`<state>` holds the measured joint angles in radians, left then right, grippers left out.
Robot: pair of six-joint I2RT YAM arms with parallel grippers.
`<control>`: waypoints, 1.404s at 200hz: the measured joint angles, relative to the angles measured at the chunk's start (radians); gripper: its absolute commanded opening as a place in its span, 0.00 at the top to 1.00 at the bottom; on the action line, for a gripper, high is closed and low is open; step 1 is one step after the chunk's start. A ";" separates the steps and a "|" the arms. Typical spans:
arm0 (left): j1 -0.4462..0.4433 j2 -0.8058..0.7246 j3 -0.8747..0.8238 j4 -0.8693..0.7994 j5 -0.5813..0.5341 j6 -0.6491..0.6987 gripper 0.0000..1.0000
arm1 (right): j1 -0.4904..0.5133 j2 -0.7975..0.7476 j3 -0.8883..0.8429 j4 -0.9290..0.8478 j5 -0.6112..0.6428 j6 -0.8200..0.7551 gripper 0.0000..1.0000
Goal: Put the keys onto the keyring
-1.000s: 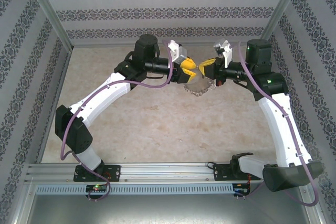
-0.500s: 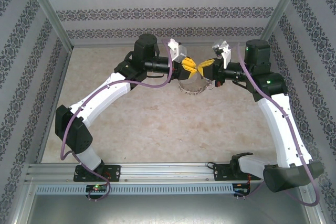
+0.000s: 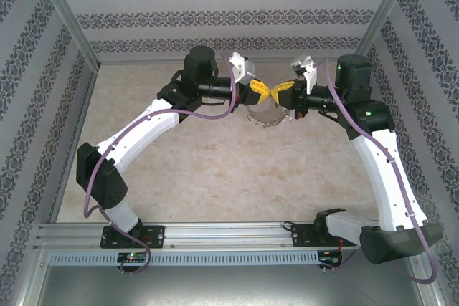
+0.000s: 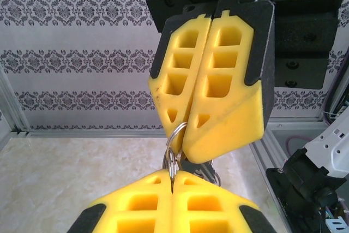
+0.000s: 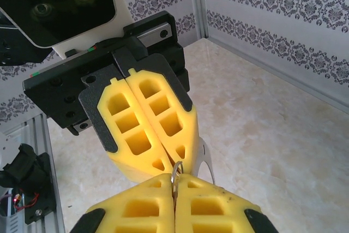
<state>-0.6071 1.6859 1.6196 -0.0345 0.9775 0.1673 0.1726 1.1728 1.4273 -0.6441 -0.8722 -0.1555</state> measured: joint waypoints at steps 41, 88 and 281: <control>-0.001 -0.001 -0.005 0.020 -0.061 0.001 1.00 | -0.048 -0.068 -0.062 0.064 -0.031 0.069 0.63; -0.001 -0.039 -0.052 0.044 -0.124 0.021 1.00 | -0.066 -0.219 -0.128 0.195 -0.026 0.224 0.61; -0.146 -0.157 -0.131 0.073 -0.491 0.429 1.00 | 0.092 -0.310 -0.433 0.679 0.369 0.763 0.67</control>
<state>-0.7532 1.5291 1.4883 0.0383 0.4866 0.5964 0.2642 0.8627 0.9943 0.0345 -0.5034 0.6075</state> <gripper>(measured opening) 0.053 0.342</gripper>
